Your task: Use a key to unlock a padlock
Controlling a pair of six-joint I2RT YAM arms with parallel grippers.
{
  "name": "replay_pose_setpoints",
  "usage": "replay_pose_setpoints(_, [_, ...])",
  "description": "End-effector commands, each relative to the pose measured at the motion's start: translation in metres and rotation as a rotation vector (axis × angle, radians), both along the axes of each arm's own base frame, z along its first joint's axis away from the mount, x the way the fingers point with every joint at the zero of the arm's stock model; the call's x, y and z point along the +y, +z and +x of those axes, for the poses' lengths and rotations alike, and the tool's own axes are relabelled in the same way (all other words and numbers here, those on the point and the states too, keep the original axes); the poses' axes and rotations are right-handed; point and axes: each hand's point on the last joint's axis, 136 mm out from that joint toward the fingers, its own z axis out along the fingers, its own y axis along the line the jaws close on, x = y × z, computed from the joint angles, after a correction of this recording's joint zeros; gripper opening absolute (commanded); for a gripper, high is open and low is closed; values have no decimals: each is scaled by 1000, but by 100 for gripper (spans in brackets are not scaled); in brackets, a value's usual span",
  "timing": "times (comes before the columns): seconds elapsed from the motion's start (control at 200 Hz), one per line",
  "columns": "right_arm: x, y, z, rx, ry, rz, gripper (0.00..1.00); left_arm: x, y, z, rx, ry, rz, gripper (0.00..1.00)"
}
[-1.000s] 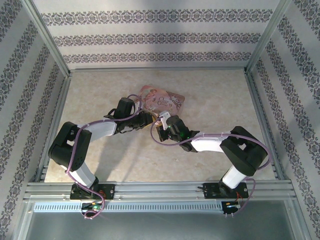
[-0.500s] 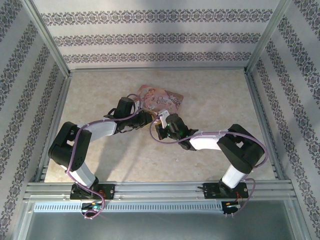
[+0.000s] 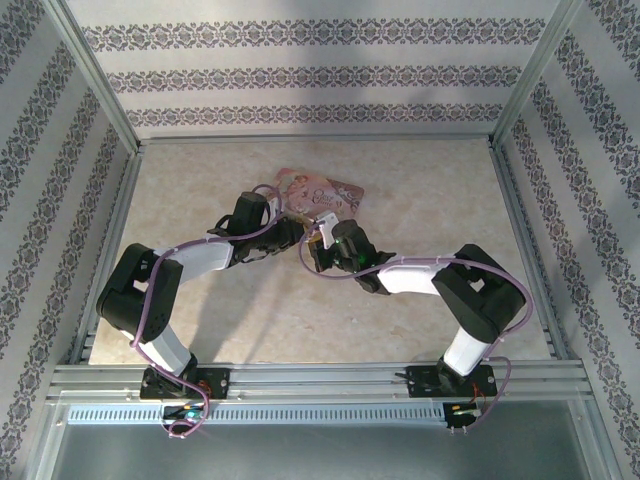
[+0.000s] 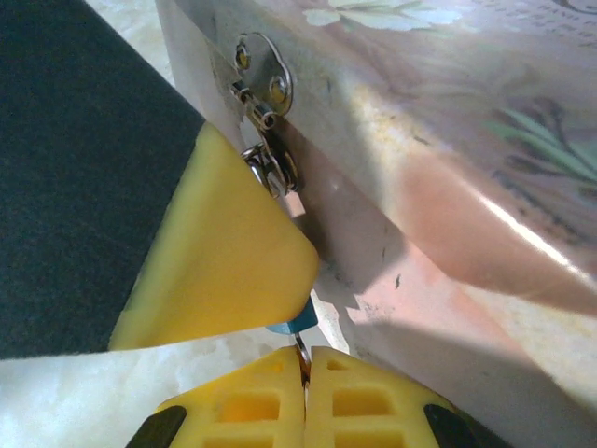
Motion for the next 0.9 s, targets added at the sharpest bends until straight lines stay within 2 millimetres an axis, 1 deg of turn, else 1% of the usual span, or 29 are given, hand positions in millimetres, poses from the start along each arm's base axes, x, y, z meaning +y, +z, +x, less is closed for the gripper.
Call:
replay_pose_setpoints(0.0, [32,87,28,-211,27,213,1,-31,7,-34,76,-147,-88,20])
replay_pose_setpoints(0.075, [31,81,27,-193,21,213,1,-31,4,-34,80,-143,-84,20])
replay_pose_setpoints(0.22, [21,57,22,-139,-16,191,1,-32,-3,-32,90,-135,-88,20])
replay_pose_setpoints(0.52, [2,7,-1,-22,-54,145,0,-39,-20,-32,120,-134,-105,19])
replay_pose_setpoints(0.605, [-2,0,-5,-9,-57,134,0,-43,-25,-33,128,-142,-110,20])
replay_pose_setpoints(0.73, [-5,-1,-4,1,-59,133,1,-49,-34,-34,144,-144,-118,20])
replay_pose_setpoints(0.82, [-6,-5,-3,27,-67,123,1,-50,-37,-32,143,-131,-134,24])
replay_pose_setpoints(0.9, [-7,-8,-4,51,-75,123,1,-50,-36,-30,132,-124,-138,28])
